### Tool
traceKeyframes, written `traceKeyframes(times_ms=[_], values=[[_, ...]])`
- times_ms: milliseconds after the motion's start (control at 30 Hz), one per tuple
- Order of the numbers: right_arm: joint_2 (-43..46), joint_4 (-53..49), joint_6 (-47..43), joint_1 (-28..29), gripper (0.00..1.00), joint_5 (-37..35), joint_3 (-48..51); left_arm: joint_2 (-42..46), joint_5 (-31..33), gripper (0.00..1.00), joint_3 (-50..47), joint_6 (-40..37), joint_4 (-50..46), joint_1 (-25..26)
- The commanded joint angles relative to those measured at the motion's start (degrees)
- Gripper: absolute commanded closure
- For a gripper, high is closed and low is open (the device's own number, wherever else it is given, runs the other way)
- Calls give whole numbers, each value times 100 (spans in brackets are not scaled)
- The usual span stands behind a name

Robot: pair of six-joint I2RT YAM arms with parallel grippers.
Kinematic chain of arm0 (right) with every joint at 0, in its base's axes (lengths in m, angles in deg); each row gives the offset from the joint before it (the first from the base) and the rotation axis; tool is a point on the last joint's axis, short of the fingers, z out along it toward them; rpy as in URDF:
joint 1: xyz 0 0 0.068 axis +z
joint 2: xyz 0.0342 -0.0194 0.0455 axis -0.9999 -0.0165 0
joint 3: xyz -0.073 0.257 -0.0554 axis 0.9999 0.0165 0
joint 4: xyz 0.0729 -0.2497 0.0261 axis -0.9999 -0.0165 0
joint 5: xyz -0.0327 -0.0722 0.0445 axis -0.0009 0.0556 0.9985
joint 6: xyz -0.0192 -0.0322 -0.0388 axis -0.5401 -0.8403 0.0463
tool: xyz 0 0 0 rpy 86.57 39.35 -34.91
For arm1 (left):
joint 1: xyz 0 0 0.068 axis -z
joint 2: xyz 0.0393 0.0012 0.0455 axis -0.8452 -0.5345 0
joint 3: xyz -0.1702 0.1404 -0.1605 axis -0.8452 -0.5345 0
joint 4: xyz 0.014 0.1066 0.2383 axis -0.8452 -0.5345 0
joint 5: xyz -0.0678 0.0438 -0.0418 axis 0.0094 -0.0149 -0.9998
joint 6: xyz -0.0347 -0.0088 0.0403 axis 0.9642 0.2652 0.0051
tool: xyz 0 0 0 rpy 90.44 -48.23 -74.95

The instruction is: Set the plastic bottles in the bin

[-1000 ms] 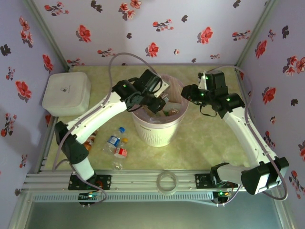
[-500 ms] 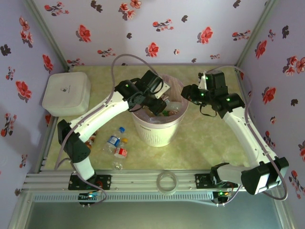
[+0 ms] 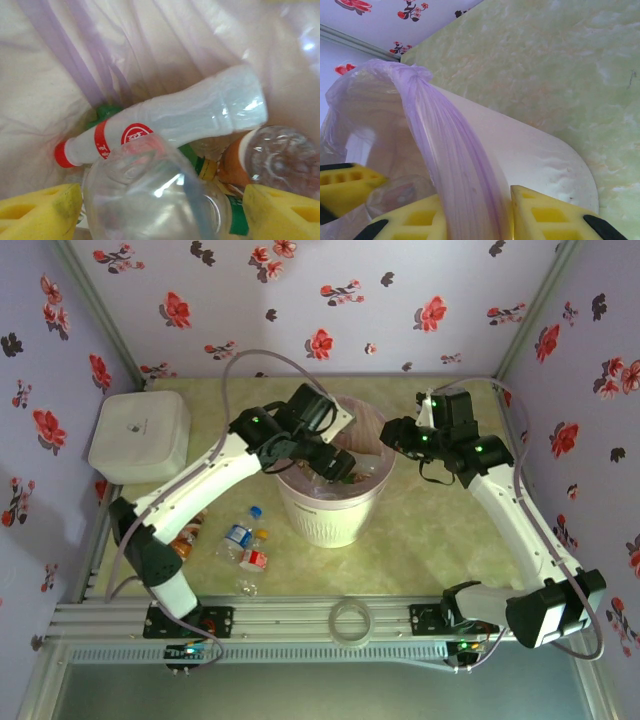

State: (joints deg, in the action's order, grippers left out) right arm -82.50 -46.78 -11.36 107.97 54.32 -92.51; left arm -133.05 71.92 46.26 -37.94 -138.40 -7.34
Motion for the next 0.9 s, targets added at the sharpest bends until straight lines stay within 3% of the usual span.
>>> traceKeyframes(times_ms=[0, 133, 267, 533, 700, 867], values=[[184, 184, 82, 41, 70, 48, -28, 719, 94, 14, 342, 154, 113, -31], [192, 167, 45, 42, 70, 48, -42, 1424, 216, 17, 371, 287, -159, -290], [192, 132, 13, 35, 70, 64, -63, 2008, 286, 22, 172, 491, -783, -933], [91, -21, -100, 42, 70, 89, -216, 2800, 264, 24, -1653, 1052, -1420, -2105], [66, -138, -178, 37, 70, 50, -291, 3125, -13, 26, -2925, 1824, -1505, -2045], [-66, -333, -214, 35, 70, 55, -463, 3413, 94, 27, -3610, 3067, -1681, -1116]])
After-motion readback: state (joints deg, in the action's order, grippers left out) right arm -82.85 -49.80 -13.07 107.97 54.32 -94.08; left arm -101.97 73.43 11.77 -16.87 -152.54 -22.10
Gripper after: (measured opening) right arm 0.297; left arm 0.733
